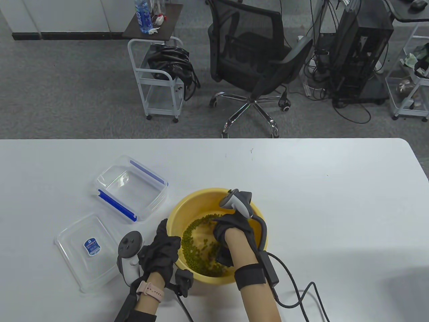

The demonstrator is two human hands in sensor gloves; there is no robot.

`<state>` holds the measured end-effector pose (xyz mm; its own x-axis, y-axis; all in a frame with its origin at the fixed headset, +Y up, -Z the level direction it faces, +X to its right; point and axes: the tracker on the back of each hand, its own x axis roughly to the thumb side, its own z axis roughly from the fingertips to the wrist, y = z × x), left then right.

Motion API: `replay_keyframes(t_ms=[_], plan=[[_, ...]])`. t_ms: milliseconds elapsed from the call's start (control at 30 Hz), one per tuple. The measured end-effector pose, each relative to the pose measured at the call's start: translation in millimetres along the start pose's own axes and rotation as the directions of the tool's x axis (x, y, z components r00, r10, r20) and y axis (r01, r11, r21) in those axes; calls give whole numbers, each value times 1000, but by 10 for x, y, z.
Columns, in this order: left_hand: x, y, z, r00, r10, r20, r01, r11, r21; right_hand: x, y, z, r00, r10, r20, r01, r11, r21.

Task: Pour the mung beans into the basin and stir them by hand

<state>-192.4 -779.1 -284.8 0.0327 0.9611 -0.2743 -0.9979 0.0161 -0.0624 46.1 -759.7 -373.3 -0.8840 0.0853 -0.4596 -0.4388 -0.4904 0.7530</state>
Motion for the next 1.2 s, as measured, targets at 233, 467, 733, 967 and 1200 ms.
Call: replay_keyframes(t_ms=[233,467,733,967,1200], plan=[[-1,-1,4,1000,3,-1,-3,1000,1,-48,332,132,985,126,115,-146,970,192],[-2,1,8,1000,-1,-3,1,1000,-2,277,676,232,957,115,265,-205,917,342],[-2,3,4,1000,-2,-3,2,1000,-9,667,434,63,973,-57,225,11,980,199],[-6,2,5,1000,5,-1,-5,1000,-7,385,64,-54,987,141,75,-115,953,-280],[-8,1,7,1000,13,-2,-13,1000,-6,16,-29,-2,1000,14,-8,-15,995,-95]])
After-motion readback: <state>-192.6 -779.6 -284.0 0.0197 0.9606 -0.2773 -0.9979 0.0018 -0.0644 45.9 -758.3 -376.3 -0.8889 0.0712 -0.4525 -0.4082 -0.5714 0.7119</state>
